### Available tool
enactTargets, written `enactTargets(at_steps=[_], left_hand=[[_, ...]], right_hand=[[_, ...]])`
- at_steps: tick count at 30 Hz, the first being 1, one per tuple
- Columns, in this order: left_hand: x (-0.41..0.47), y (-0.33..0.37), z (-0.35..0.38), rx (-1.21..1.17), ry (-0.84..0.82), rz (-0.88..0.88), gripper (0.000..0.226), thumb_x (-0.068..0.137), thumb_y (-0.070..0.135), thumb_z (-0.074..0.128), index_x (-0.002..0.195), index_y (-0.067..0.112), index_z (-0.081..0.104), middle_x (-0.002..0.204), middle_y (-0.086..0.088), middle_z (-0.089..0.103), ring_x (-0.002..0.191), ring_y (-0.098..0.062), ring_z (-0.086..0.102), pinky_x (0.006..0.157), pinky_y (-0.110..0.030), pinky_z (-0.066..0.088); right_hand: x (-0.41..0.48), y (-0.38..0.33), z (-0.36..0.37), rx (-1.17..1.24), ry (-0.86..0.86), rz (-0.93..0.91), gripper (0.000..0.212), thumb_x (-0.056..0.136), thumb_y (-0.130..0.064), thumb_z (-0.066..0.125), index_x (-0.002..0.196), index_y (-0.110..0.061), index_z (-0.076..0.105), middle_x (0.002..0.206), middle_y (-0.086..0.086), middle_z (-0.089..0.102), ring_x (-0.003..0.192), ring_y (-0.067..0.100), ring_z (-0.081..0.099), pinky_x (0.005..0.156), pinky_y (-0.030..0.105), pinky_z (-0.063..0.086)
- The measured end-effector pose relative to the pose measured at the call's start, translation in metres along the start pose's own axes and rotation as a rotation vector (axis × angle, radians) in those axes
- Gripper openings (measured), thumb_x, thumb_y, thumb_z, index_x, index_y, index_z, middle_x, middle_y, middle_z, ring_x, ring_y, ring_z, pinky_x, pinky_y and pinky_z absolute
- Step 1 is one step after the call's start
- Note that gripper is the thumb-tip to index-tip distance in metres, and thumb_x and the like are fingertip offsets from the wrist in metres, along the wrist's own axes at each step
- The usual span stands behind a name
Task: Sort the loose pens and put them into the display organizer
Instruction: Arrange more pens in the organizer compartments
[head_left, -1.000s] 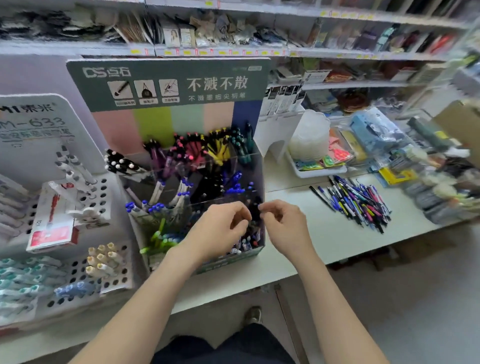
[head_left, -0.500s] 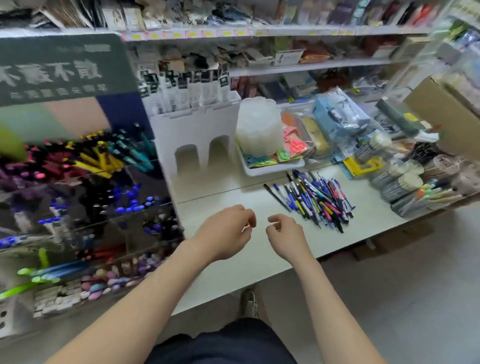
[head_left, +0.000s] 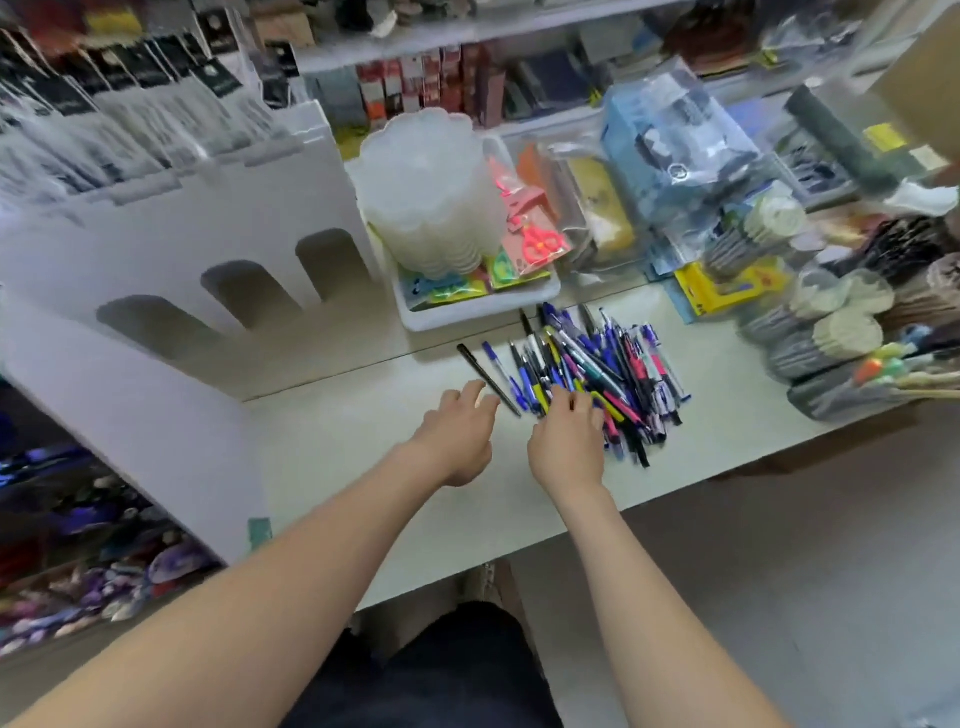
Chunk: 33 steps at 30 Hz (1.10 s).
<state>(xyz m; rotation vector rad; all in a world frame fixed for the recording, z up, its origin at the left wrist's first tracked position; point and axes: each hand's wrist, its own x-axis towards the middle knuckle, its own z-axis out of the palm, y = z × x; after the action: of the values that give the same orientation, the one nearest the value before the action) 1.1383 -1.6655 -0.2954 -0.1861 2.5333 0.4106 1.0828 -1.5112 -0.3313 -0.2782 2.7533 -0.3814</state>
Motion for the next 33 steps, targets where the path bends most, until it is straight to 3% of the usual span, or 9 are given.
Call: enactTargets(at_steps=[4,8,12,16,21,26,28,33], left_hand=[[0.040,-0.002,0.012,0.012,0.042,-0.033,0.073,0.100,0.007,0.051,0.164,0.014,0.018,0.175,-0.009,0.003,0.158,-0.039,0.013,0.119,-0.059,0.036],[0.072,-0.006,0.021,0.034,0.096,-0.046,0.086,0.098,-0.002,0.048,0.168,0.017,0.002,0.176,-0.006,-0.013,0.163,-0.036,-0.006,0.127,-0.061,0.021],[0.078,-0.011,0.033,0.017,0.187,0.020,0.087,0.096,-0.009,0.050,0.168,0.012,0.007,0.176,-0.014,-0.010,0.163,-0.039,-0.007,0.131,-0.048,0.017],[0.067,-0.012,0.048,-0.096,0.282,0.068,0.079,0.092,-0.016,0.053,0.162,0.011,0.028,0.176,-0.013,0.003,0.163,-0.035,0.001,0.127,-0.040,0.027],[0.065,-0.015,0.054,-0.175,0.398,0.096,0.060,0.089,-0.008,0.066,0.146,0.008,0.053,0.159,-0.017,0.040,0.144,-0.037,0.035,0.117,-0.049,0.042],[0.063,-0.022,0.056,-0.112,0.431,0.032,0.079,0.084,-0.005,0.067,0.158,0.013,0.044,0.168,-0.018,0.029,0.140,-0.045,0.035,0.118,-0.052,0.039],[0.061,-0.024,0.057,-0.123,0.392,0.041,0.077,0.088,-0.001,0.066,0.159,0.017,0.044,0.165,-0.015,0.034,0.138,-0.043,0.036,0.117,-0.051,0.040],[0.047,-0.036,0.057,-0.263,0.395,0.104,0.074,0.082,-0.013,0.065,0.151,0.012,0.054,0.155,-0.011,0.046,0.128,-0.038,0.049,0.113,-0.044,0.044]], right_hand=[[0.009,0.006,0.015,-0.097,0.139,0.007,0.051,0.094,-0.007,0.071,0.141,-0.009,0.052,0.140,0.019,0.052,0.119,0.038,0.052,0.095,0.042,0.049],[0.013,0.017,0.025,-0.014,0.204,-0.044,0.066,0.081,0.007,0.076,0.142,-0.004,0.053,0.137,0.020,0.053,0.117,0.036,0.052,0.097,0.042,0.050],[0.013,0.022,0.033,0.046,0.291,-0.120,0.063,0.079,0.012,0.074,0.137,-0.003,0.058,0.128,0.018,0.058,0.107,0.033,0.055,0.093,0.040,0.051],[0.011,0.016,0.043,0.142,0.306,-0.098,0.063,0.085,0.014,0.067,0.145,0.000,0.051,0.135,0.021,0.053,0.110,0.033,0.053,0.094,0.040,0.049],[0.008,0.011,0.053,0.217,0.214,-0.177,0.063,0.088,0.009,0.068,0.147,0.001,0.050,0.137,0.018,0.054,0.119,0.036,0.054,0.105,0.046,0.049],[0.005,0.010,0.051,0.348,0.154,-0.256,0.050,0.091,0.006,0.060,0.140,-0.003,0.058,0.133,0.012,0.059,0.124,0.032,0.053,0.110,0.047,0.046],[0.003,0.004,0.049,0.361,0.124,-0.222,0.050,0.090,0.001,0.058,0.139,-0.001,0.057,0.134,0.014,0.057,0.126,0.032,0.051,0.110,0.049,0.046],[0.002,-0.017,0.044,0.167,0.022,-0.192,0.087,0.075,-0.032,0.061,0.154,-0.002,0.037,0.149,0.015,0.044,0.132,0.036,0.040,0.109,0.049,0.039]])
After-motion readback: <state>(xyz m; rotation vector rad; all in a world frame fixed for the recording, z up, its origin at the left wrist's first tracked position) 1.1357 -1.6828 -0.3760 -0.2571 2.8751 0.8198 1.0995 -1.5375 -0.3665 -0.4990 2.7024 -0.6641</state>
